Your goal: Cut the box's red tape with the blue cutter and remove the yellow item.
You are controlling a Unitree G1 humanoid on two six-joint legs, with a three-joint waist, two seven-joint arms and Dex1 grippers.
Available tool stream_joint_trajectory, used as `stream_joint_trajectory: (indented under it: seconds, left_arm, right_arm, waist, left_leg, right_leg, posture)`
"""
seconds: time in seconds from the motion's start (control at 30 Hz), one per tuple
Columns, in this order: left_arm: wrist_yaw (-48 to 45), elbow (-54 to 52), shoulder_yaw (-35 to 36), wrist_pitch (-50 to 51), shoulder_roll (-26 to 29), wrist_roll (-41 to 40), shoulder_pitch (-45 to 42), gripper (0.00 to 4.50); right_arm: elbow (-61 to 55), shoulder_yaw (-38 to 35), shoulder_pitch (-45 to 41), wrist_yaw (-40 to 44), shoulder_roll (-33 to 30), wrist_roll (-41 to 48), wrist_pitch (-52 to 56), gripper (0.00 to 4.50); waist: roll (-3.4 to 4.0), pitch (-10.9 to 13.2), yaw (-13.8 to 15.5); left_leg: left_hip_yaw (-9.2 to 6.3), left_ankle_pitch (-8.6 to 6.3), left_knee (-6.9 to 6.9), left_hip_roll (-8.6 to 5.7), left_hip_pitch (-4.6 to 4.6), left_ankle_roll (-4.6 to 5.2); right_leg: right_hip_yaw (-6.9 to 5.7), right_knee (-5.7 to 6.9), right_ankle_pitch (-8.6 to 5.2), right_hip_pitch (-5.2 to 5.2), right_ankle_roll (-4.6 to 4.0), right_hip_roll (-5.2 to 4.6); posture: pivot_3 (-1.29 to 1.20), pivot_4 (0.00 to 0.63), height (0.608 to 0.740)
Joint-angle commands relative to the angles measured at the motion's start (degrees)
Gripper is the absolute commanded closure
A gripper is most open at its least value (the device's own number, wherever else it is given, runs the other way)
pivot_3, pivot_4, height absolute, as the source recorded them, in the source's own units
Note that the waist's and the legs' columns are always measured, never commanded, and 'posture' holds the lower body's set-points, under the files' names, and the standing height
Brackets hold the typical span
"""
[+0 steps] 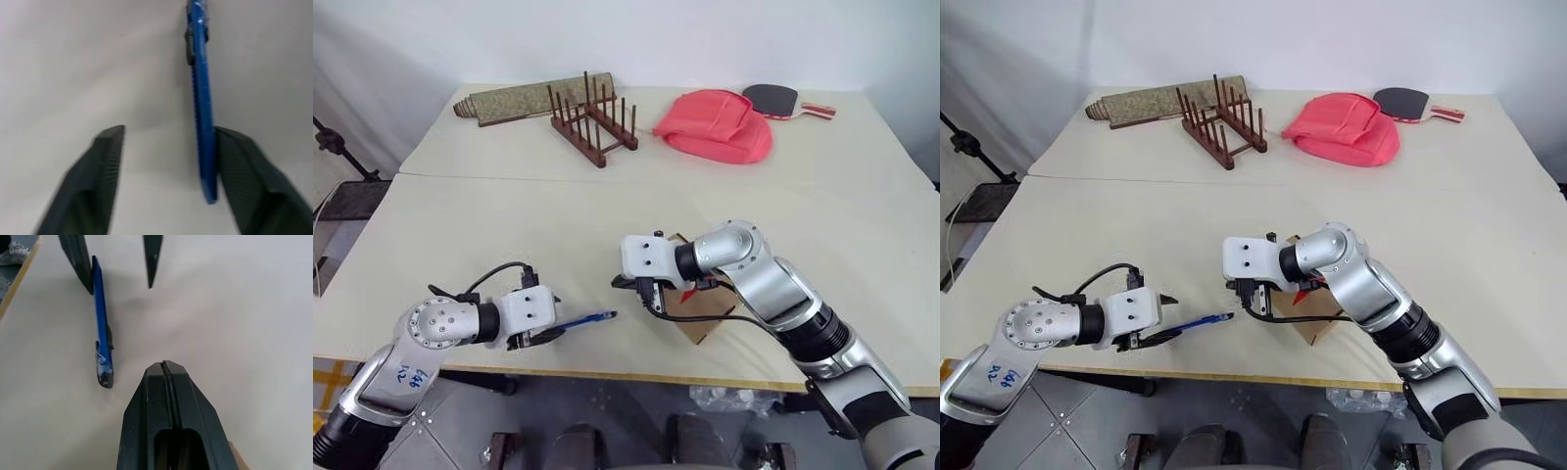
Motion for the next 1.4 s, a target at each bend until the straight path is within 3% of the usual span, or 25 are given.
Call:
stream_joint_trajectory:
  seconds: [0.03, 0.13, 0.4, 0.57, 0.77, 1.0, 1.17, 1.23, 1.4]
  left_arm:
    - [-1.7, 0.3, -4.1, 1.2, 0.0, 0.4, 4.7, 0.09]
    - [-1.8, 0.0, -3.6, 2.7, -0.7, -0.7, 5.5, 0.01]
    - [-3.5, -3.5, 0.0, 16.7, -3.7, -13.8, 5.6, 0.01]
    - [-5.4, 1.7, -2.6, 13.0, -3.1, -12.8, 4.3, 0.01]
    - [-6.9, 6.9, -6.0, 3.7, -1.5, -8.0, 4.9, 1.33]
    - [-8.0, 9.1, -6.9, 0.0, -0.5, -6.9, 5.0, 1.33]
    - [-8.3, 9.5, -7.6, -1.2, -0.4, -6.4, 5.7, 2.44]
    - [-8.3, 9.5, -7.7, -1.2, -0.4, -6.4, 5.6, 2.44]
    - [-8.8, 10.0, -8.2, -1.7, -0.3, -5.9, 5.3, 3.52]
  right_arm:
    - [-2.5, -1.1, -0.3, -0.4, -0.7, 0.8, 0.2, 4.50]
    - [-3.1, -1.0, -0.1, -0.2, -1.2, 1.4, 0.6, 4.50]
    - [-8.0, -1.6, 1.3, 2.4, -3.4, 6.1, 3.6, 4.50]
    - [-12.5, -2.4, 2.0, 4.0, -4.5, 11.1, 6.7, 4.50]
    - [-14.4, -1.9, 2.0, 3.4, -6.8, 12.8, 7.9, 4.50]
    - [-15.0, -1.7, 1.8, 2.8, -8.3, 14.0, 8.3, 4.50]
    - [-14.9, -1.3, 1.6, 3.1, -9.0, 14.3, 8.0, 4.50]
    - [-14.9, -0.8, 1.5, 3.2, -9.3, 14.0, 7.6, 4.50]
    - [-14.7, 1.7, 0.7, 2.4, -9.2, 11.6, 6.5, 4.50]
  waist:
    - [0.01, 0.0, -0.1]
    - [0.02, 0.0, -0.1]
    - [-0.04, 0.0, 0.1]
    - [-0.05, 0.0, 0.3]
    - [-0.07, 0.0, 0.6]
    - [-0.03, 0.0, 0.5]
    - [0.02, 0.0, 0.3]
    - [0.01, 0.0, 0.4]
    - [0.04, 0.0, 0.4]
  left_leg:
    - [0.01, -0.06, 0.00, -0.01, 0.00, 0.00]
    - [0.01, -0.31, 0.01, -0.01, 0.01, 0.09]
    - [-0.02, -0.81, 0.15, -0.13, -0.09, 0.42]
    - [-0.03, -0.87, 0.16, -0.18, -0.11, 0.41]
    - [0.14, -0.86, 0.25, -0.36, -0.04, 0.39]
    - [0.28, -0.83, 0.24, -0.08, 0.05, 0.33]
    - [0.29, -0.84, 0.24, -0.05, 0.05, 0.34]
    - [0.28, -0.84, 0.25, -0.05, 0.05, 0.34]
    - [0.29, -0.83, 0.25, -0.06, 0.06, 0.35]
  right_leg:
    - [-0.07, 0.01, 0.01, 0.00, 0.01, -0.02]
    - [-0.26, 0.01, 0.01, 0.01, 0.02, -0.04]
    - [-0.40, -0.06, 0.02, 0.02, 0.04, -0.05]
    - [-0.50, -0.18, 0.03, 0.06, 0.07, -0.03]
    - [-0.55, -0.32, 0.05, 0.17, 0.09, -0.01]
    - [-0.57, -0.29, 0.07, 0.16, 0.14, 0.09]
    - [-0.56, -0.27, 0.08, 0.16, 0.15, 0.06]
    - [-0.55, -0.27, 0.08, 0.16, 0.15, 0.04]
    - [-0.55, -0.27, 0.08, 0.17, 0.16, 0.05]
  posture:
    - [0.00, 0.150, 0.740]
    - [0.00, 0.150, 0.740]
    - [0.00, 0.150, 0.740]
    - [0.00, 0.150, 0.740]
    - [0.00, 0.150, 0.740]
    - [0.00, 0.150, 0.740]
    - [0.00, 0.150, 0.740]
    - [0.00, 0.150, 0.740]
    - [0.00, 0.150, 0.740]
